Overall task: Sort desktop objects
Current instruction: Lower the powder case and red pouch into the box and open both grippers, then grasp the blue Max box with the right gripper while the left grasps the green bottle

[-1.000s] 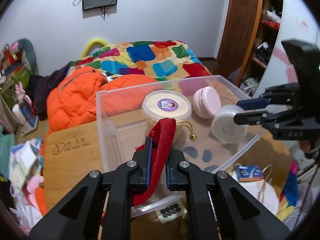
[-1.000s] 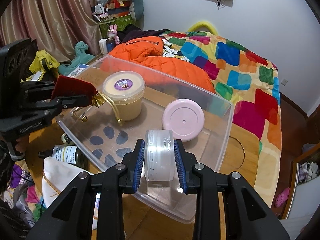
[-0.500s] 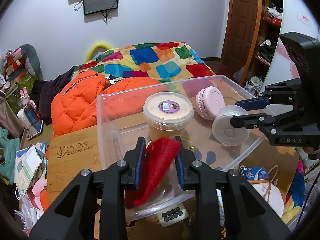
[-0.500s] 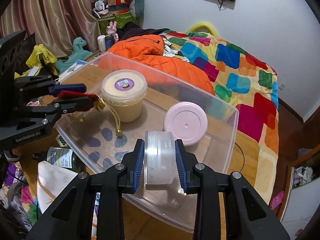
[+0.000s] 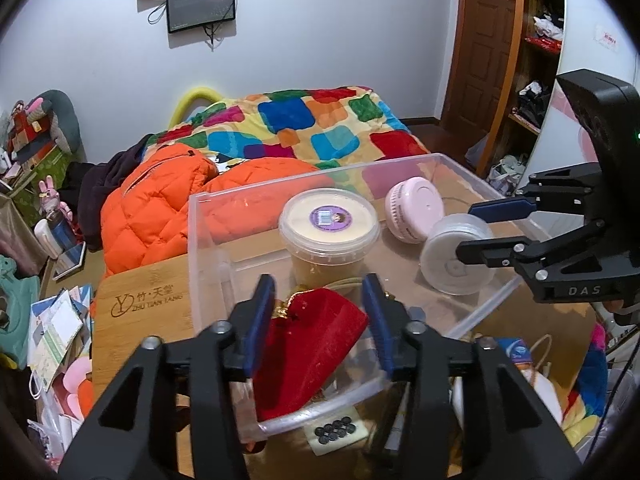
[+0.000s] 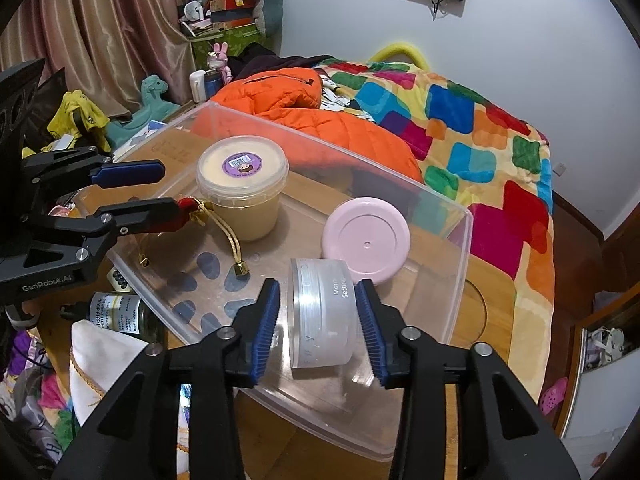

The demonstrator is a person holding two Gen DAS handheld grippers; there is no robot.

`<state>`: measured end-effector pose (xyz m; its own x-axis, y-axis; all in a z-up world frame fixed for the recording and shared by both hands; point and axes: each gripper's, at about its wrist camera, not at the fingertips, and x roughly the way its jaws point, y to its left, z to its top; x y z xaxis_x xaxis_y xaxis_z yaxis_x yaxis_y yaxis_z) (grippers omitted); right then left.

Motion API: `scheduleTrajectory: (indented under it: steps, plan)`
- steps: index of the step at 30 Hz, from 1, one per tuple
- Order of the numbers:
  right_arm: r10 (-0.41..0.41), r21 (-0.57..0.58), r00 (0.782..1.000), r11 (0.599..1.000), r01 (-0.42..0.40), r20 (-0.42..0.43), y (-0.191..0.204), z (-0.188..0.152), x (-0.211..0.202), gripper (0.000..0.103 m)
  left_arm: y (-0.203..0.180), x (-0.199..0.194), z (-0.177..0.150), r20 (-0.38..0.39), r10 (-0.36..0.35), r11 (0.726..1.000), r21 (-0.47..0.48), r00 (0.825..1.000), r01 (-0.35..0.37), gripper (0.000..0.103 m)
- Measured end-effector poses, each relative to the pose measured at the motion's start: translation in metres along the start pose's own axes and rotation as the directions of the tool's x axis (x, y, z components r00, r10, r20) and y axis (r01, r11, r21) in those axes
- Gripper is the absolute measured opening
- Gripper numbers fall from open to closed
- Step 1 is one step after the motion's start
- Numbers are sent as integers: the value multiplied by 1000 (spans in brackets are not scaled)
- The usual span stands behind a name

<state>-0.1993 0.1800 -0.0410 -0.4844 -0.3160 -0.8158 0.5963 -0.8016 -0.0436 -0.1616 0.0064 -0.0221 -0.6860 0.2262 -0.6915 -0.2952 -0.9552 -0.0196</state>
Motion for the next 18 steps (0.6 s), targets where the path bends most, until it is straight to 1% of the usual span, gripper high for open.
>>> scheduleTrajectory:
  steps: [1,2,3,7,8,10,12,13,16,18]
  plan:
    - [-3,-3,1000,1000,3,2,0,0,-1,44,-2,-2,0,5,7,1000,4,1000,-7,61]
    - [-9,-9,1000,1000,9,8,2,-1,-3,50,-3,-4,0,11,17,1000,10,1000,-17,67]
    - [-15,-14,1000,1000,15,14,3,-1,-5,54,-5,-5,0,18,23,1000,17,1000,-24,68]
    - [-45,-43,998,998,47,43,10,-3,-13,58,-7,-8,1,17,39,999,24,999,-39,68]
    - [-51,-44,997,998,53,49,12,-3,-15,61,-7,-9,1,17,42,999,20,999,-42,70]
    - [-57,-42,997,997,59,57,13,-4,-19,66,-6,-12,0,21,48,999,11,999,-48,77]
    - [-65,-34,995,997,67,75,13,-6,-25,80,-4,-17,0,31,52,999,1,998,-52,87]
    - [-67,-30,994,997,69,81,13,-7,-28,82,-4,-19,-1,40,61,998,-2,997,-61,88]
    - [-67,-11,993,998,68,95,13,-11,-36,83,-4,-25,-2,52,93,996,1,994,-93,90]
    - [-84,2,992,996,84,94,13,-13,-39,85,-4,-29,-2,59,108,994,-6,992,-108,96]
